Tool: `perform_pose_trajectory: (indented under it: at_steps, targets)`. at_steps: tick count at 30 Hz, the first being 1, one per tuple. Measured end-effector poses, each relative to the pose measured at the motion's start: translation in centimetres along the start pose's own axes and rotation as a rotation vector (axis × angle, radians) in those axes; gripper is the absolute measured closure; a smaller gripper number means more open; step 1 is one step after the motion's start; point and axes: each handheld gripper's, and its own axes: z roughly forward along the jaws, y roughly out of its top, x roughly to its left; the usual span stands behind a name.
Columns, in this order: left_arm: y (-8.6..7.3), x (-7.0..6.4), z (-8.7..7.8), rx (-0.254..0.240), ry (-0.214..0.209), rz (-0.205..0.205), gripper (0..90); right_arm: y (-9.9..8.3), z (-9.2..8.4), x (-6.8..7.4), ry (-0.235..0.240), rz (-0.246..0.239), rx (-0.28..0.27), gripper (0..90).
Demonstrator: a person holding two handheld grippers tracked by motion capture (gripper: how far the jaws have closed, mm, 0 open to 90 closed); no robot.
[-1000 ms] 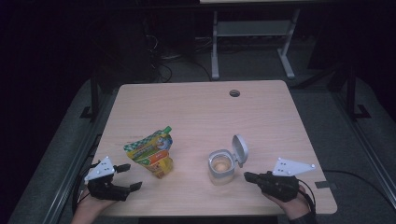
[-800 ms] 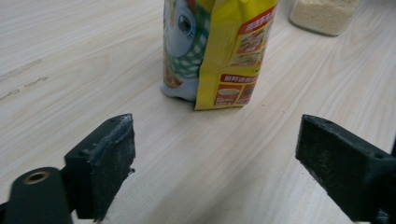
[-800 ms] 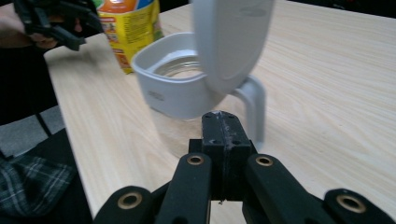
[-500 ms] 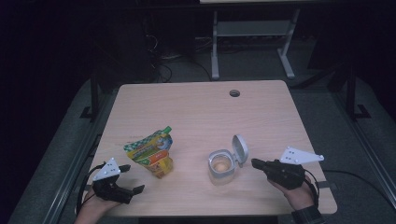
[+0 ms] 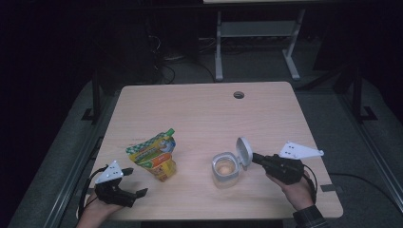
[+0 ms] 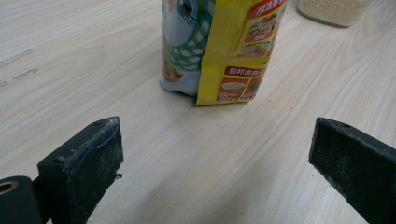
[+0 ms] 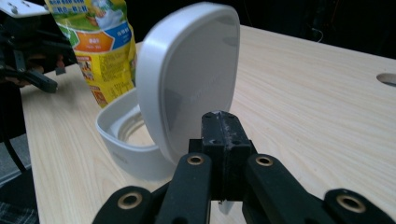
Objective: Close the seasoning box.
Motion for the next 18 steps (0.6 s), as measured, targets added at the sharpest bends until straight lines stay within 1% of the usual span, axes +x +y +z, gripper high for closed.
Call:
perform_pose_trajectory:
  at_steps: [2, 5, 11, 18]
  targets:
    - [0.0, 0.0, 0.0, 0.0, -0.003, 0.003, 2.6, 0.2, 0.1, 0.1, 0.004, -0.007, -0.011, 90.0]
    - [0.0, -0.1, 0.0, 0.002, -0.006, 0.003, 2.5, 0.5, 0.2, 0.2, 0.014, -0.004, -0.021, 90.0]
    - [0.0, -0.1, 0.1, 0.003, -0.008, 0.005, 2.5, 1.2, 0.9, 0.9, 0.033, -0.026, -0.024, 90.0]
    - [0.0, -0.1, 0.1, 0.008, -0.012, 0.005, 2.6, 1.4, 1.6, 1.4, 0.056, -0.035, -0.014, 90.0]
